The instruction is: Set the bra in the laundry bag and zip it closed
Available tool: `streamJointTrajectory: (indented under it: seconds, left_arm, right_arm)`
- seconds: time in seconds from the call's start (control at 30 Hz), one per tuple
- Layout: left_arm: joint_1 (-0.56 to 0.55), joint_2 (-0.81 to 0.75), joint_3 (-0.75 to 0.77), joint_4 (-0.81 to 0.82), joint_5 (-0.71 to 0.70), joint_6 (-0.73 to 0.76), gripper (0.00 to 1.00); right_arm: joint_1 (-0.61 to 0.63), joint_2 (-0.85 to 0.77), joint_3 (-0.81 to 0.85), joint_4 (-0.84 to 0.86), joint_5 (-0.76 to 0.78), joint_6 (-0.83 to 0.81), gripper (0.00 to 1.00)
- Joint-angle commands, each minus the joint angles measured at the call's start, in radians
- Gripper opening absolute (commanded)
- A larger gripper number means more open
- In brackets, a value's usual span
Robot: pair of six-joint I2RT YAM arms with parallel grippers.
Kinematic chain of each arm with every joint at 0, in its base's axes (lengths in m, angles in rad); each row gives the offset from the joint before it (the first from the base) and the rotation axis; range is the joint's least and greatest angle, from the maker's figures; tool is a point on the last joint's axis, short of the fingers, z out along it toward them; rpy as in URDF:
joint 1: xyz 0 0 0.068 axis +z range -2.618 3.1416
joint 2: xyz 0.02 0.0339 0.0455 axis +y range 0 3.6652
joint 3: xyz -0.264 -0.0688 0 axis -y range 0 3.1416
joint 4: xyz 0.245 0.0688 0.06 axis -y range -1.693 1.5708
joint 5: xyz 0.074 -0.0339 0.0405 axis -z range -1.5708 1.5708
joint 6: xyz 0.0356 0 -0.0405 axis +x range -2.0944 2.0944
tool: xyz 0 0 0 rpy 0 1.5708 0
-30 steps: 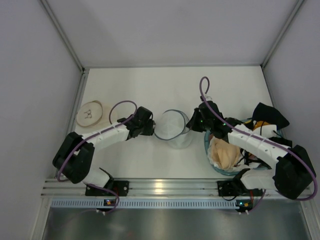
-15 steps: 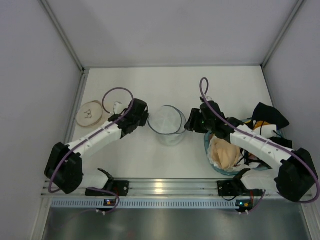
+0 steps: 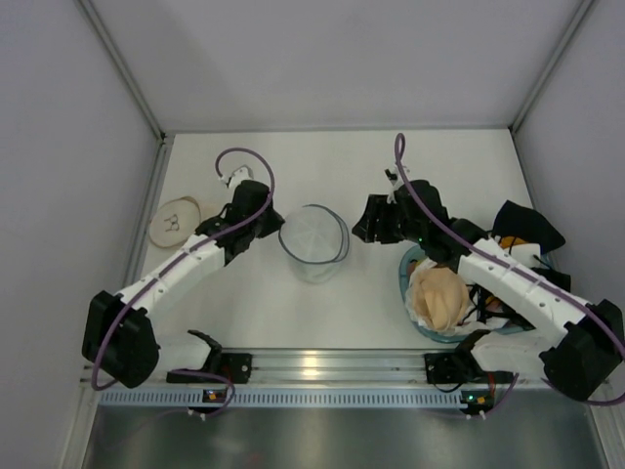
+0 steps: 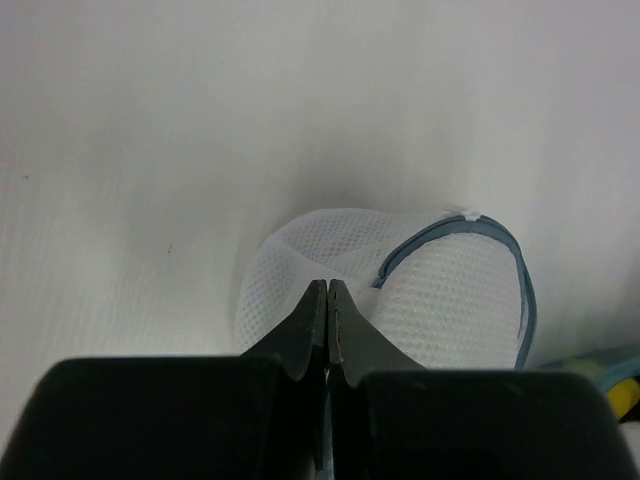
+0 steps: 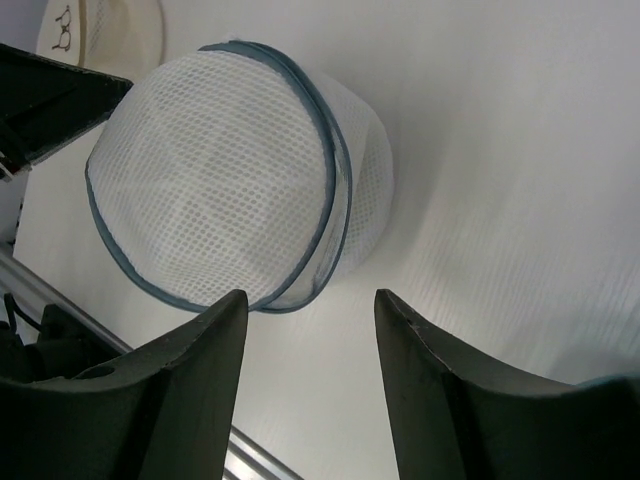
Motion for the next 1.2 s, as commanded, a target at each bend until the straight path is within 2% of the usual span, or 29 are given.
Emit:
streamJointTrajectory:
  seconds: [0.0, 0.17, 0.23, 0.3, 0.4, 0.57, 0.77, 0.9, 1.0, 1.17]
  left_arm:
    - [0.042, -0.009, 0.04, 0.123, 0.164, 0.323, 0.0]
    - [0.082, 0.075, 0.128, 0.192, 0.251, 0.467, 0.0]
    - [0.088, 0.139, 0.196, 0.192, 0.359, 0.536, 0.0]
    - [0.088, 0.192, 0.25, 0.17, 0.458, 0.559, 0.0]
    - [0.087, 0.268, 0.313, 0.159, 0.53, 0.547, 0.0]
    - [0.082, 0.296, 0.3, 0.165, 0.563, 0.502, 0.0]
    - [0.067, 0.244, 0.271, 0.191, 0.643, 0.561, 0.0]
    - [0.061, 0.218, 0.261, 0.194, 0.621, 0.532, 0.0]
    - [0.061, 0.201, 0.247, 0.197, 0.598, 0.499, 0.0]
    - [0.061, 0.177, 0.23, 0.205, 0.574, 0.501, 0.0]
  right_arm:
    - [-0.016, 0.035, -0.004, 0.123, -0.032, -0.055, 0.55]
    - [-0.018, 0.051, 0.012, 0.134, 0.005, -0.021, 0.55]
    - [-0.019, 0.03, 0.009, 0.131, 0.049, 0.005, 0.56]
    - [-0.027, 0.007, -0.002, 0.142, 0.053, 0.011, 0.57]
    - [-0.035, -0.003, -0.01, 0.151, 0.097, 0.025, 0.57]
    - [-0.053, 0.009, -0.031, 0.198, 0.105, 0.049, 0.58]
    - [-0.073, 0.042, -0.069, 0.296, 0.013, 0.14, 0.6]
    - [-0.075, 0.052, -0.119, 0.453, -0.067, 0.232, 0.6]
    - [-0.072, 0.091, -0.117, 0.471, -0.125, 0.255, 0.58]
    - [-0.07, 0.114, -0.175, 0.507, -0.136, 0.347, 0.58]
